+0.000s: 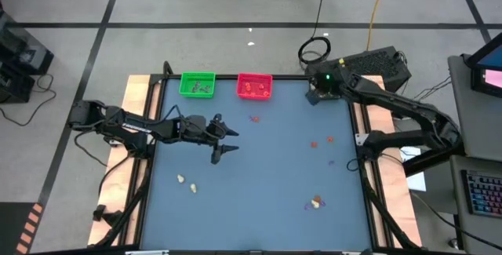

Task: Sort Halloween decoration
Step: Put the purple witch hat toy into the green bin

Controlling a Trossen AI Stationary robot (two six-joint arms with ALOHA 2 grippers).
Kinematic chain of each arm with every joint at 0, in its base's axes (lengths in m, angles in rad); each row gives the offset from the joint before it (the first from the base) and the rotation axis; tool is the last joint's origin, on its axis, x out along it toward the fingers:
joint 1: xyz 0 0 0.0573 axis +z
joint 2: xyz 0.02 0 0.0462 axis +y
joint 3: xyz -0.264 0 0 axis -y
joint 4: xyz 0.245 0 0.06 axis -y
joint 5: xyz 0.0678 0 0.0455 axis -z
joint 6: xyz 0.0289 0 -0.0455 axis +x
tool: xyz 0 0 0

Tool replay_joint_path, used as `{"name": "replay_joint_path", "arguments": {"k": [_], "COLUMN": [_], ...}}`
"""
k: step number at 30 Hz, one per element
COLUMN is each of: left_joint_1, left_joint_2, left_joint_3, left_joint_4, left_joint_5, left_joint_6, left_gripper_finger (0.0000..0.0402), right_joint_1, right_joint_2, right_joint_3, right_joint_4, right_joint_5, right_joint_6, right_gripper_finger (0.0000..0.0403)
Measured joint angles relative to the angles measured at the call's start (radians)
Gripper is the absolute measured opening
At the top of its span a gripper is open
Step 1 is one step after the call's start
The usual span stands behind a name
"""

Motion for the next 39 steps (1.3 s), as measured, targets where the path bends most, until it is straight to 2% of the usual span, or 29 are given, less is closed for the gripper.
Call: {"name": "replay_joint_path", "arguments": {"k": [11,24,28,35,39], "left_joint_1": [-0.001,-0.036,-0.039,-0.044,-0.062], "left_joint_2": [0.000,0.000,0.000,0.000,0.000], "left_joint_3": [0.000,0.000,0.001,0.001,0.001], "left_joint_4": [-0.001,-0.008,-0.027,-0.034,-0.034], "left_joint_5": [-0.003,-0.015,-0.015,-0.014,-0.014], "left_joint_6": [0.000,-0.045,-0.078,-0.078,-0.078], "left_gripper_finger": [0.0258,0.0250,0.0212,0.0099,0.0041], "right_joint_1": [0.289,0.597,0.678,0.798,0.860], "right_joint_2": [-0.038,-0.038,-0.038,-0.037,-0.037], "right_joint_3": [-0.152,-0.287,-0.324,-0.349,-0.349], "right_joint_4": [0.254,0.376,0.446,0.506,0.506], "right_joint_5": [-0.001,-0.001,0.001,0.007,0.071], "right_joint_6": [0.020,0.079,0.106,0.164,0.193], "right_gripper_finger": [0.0002,0.0001,0.0000,0.0000,0.0000]}}
